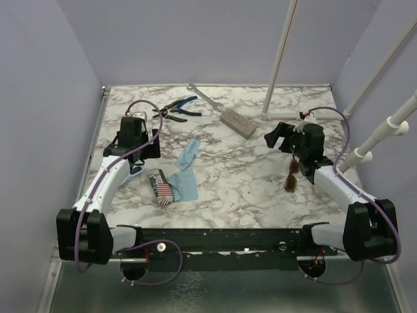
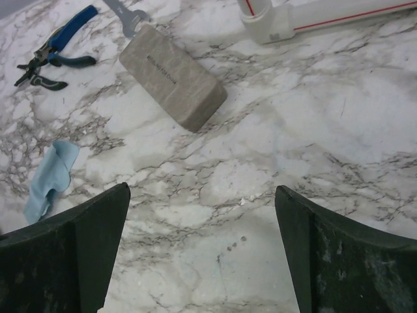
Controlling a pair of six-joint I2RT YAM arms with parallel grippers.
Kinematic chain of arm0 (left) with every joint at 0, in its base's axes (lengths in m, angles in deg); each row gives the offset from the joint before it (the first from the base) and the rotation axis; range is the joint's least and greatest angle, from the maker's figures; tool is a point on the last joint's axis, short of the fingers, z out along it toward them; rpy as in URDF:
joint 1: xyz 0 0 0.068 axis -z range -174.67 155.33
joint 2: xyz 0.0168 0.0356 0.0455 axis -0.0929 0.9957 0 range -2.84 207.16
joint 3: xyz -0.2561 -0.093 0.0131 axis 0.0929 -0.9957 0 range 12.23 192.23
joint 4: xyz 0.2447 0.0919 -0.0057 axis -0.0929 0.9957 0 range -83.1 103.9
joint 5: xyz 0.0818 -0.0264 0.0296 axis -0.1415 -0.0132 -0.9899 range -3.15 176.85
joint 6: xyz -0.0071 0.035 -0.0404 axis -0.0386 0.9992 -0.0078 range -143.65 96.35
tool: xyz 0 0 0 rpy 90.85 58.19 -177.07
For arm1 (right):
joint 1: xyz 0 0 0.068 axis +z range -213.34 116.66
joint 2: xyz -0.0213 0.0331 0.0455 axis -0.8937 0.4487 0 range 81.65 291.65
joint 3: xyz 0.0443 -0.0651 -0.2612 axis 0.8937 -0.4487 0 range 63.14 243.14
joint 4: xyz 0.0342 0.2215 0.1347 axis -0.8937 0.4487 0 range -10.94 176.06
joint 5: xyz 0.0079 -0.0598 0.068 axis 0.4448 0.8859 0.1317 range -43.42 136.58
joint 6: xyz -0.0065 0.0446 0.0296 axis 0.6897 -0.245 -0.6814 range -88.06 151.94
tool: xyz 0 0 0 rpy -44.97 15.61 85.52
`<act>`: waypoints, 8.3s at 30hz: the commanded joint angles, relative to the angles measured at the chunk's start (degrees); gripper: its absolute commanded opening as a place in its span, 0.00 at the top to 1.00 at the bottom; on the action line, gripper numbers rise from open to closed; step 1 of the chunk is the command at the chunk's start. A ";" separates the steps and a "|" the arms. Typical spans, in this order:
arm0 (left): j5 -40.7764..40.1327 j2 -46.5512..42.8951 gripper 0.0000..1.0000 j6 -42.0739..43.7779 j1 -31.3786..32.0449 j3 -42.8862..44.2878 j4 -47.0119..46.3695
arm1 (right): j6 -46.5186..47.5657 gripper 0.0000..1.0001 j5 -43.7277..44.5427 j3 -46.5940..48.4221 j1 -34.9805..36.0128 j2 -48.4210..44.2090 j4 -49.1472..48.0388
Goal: Organize the sunglasses
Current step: Pick up the sunglasses case from the center of the board, then open the sunglasses case.
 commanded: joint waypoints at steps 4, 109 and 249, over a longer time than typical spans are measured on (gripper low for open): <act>-1.93 12.31 0.07 -19.43 7.74 8.50 18.50 | -4.87 0.04 7.74 -0.08 6.61 -5.58 10.35; 50.87 -20.33 0.08 12.43 17.35 17.07 -4.15 | 9.61 0.99 -41.91 24.98 41.54 6.30 -20.67; 56.90 -18.40 1.00 13.52 18.01 16.59 -1.51 | 6.19 0.29 -38.90 24.70 33.55 7.28 -18.61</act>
